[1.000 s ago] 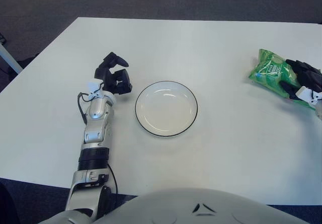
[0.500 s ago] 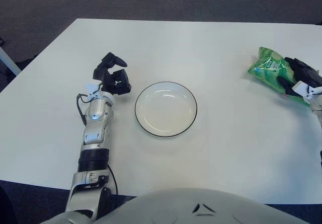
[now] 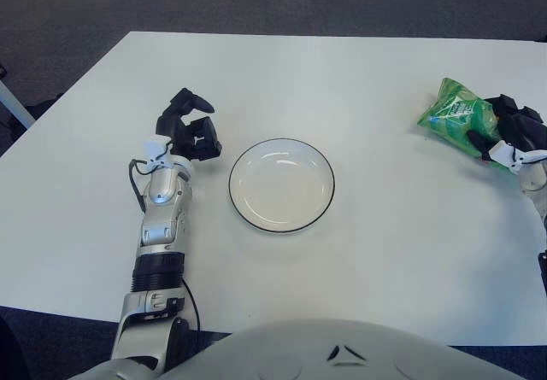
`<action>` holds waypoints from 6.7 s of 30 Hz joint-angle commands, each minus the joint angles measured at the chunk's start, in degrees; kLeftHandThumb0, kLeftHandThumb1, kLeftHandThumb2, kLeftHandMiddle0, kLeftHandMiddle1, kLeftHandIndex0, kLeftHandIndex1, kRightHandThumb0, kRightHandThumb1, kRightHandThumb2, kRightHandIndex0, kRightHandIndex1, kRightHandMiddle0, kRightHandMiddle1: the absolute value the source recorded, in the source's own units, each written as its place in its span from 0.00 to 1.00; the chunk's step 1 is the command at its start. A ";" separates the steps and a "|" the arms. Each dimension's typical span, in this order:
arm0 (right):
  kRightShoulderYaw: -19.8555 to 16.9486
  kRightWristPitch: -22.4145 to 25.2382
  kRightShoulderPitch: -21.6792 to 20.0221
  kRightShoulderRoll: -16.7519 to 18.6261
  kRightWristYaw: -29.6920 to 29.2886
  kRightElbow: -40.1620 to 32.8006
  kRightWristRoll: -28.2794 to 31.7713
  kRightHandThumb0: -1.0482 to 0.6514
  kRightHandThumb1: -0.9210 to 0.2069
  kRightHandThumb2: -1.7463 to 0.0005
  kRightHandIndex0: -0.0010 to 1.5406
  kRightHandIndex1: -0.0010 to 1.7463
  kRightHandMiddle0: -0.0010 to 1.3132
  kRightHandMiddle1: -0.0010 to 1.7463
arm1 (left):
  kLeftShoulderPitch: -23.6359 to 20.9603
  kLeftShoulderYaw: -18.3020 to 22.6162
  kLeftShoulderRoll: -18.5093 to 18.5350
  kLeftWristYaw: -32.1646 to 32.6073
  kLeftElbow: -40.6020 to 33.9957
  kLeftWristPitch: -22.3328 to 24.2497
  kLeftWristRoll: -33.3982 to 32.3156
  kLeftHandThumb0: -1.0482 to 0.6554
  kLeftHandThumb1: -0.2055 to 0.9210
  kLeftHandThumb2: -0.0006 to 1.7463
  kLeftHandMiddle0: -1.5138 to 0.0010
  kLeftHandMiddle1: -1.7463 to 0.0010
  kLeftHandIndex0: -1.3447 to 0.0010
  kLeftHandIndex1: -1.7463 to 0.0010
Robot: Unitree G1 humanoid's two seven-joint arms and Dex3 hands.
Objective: Put the snack into the plate.
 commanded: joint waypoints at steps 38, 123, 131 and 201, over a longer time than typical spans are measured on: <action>-15.61 6.31 5.32 13.42 18.17 -9.56 26.27 0.62 0.85 0.03 0.58 0.95 0.51 1.00 | 1.73 -0.05 -1.03 0.18 1.29 0.17 -0.73 0.31 0.38 0.82 0.13 0.00 0.49 0.00; -23.48 58.29 -1.69 30.92 35.29 -69.72 49.43 0.62 0.81 0.06 0.57 0.94 0.46 1.00 | -0.92 -0.09 1.16 -1.40 5.62 -0.85 0.48 0.31 0.39 0.81 0.13 0.00 0.49 0.00; -22.82 61.11 -1.24 30.96 36.61 -74.55 51.15 0.62 0.81 0.06 0.57 0.95 0.47 1.00 | -1.12 0.20 1.15 -1.51 5.78 -0.63 0.18 0.31 0.38 0.82 0.13 0.00 0.49 0.00; -0.39 13.57 -0.55 24.37 57.14 -65.78 27.07 0.62 0.30 0.44 0.24 0.97 0.23 0.99 | -3.96 1.30 0.33 1.86 9.74 -1.90 1.61 0.32 0.39 0.81 0.15 0.00 0.50 0.00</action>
